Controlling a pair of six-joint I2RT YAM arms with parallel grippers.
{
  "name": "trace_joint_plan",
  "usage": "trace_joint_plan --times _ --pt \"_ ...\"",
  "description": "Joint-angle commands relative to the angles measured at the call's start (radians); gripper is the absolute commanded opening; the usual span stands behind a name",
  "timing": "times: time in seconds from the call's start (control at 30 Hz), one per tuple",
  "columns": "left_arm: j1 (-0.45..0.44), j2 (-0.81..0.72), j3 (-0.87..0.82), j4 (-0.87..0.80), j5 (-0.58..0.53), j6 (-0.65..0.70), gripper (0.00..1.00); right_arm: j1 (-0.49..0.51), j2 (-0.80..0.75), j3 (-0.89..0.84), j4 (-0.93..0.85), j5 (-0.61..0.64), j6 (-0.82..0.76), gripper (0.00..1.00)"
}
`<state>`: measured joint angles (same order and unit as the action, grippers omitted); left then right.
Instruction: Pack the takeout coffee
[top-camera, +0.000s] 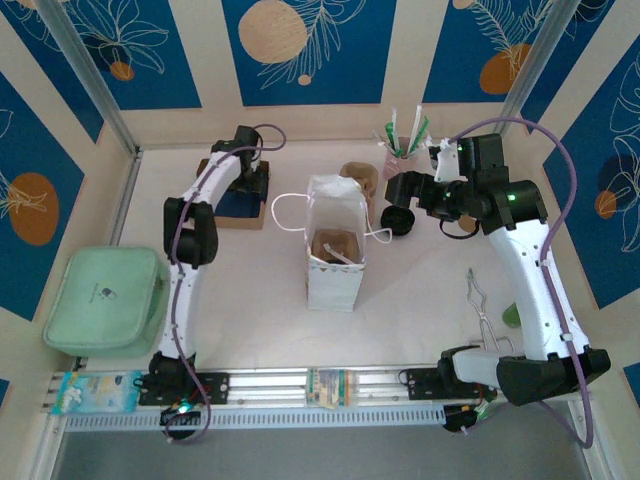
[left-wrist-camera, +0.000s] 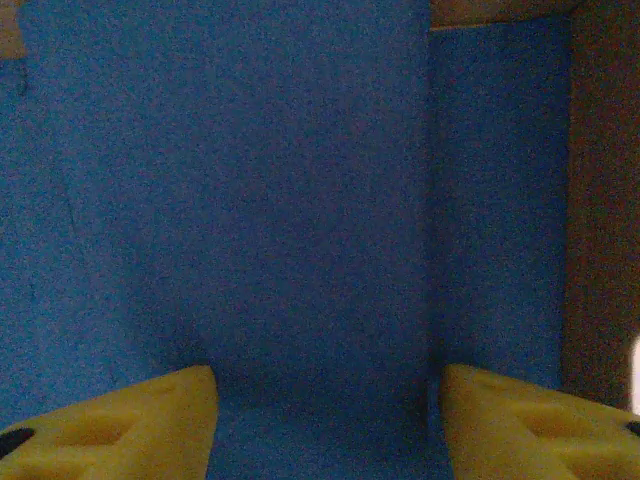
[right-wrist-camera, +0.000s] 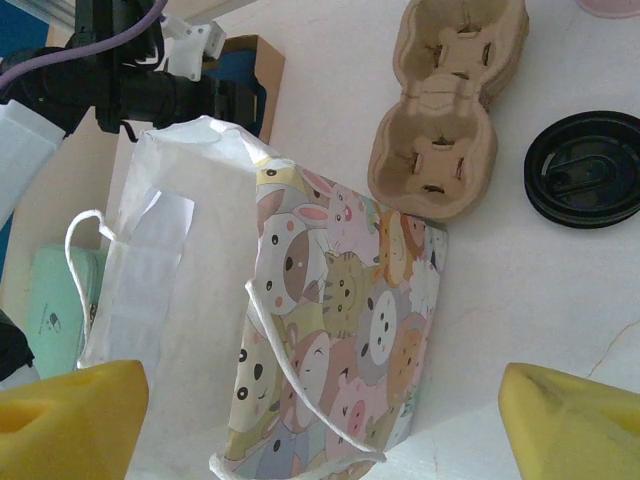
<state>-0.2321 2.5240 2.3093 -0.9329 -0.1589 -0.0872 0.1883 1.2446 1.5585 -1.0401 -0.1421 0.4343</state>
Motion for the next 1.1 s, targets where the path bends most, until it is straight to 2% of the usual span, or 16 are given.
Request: trace_joint_plan --times 0.0,0.13,0.5,0.8,1.07 --pt "-0.006 0.023 0.047 -0.021 -0.008 0.007 0.6 -0.006 -0.015 0.019 -0.011 -0.011 -0.016 0.91" --pt "-0.006 0.031 0.05 -0.021 -0.011 0.012 0.53 -0.006 -0.018 0.017 -0.012 -0.008 -0.017 0.9" --pt "-0.006 0.027 0.052 -0.018 -0.016 0.026 0.26 -0.006 -0.019 0.011 -0.008 -0.012 -0.012 0.89" --pt "0.003 -0.021 0.05 -0.024 -0.024 0.025 0.17 -0.006 -0.024 0.01 -0.006 -0.014 -0.009 0.86" --pt "0.012 -0.116 0.025 -0.03 -0.031 0.03 0.15 -0.007 -0.033 0.003 -0.001 -0.019 -0.004 0.85"
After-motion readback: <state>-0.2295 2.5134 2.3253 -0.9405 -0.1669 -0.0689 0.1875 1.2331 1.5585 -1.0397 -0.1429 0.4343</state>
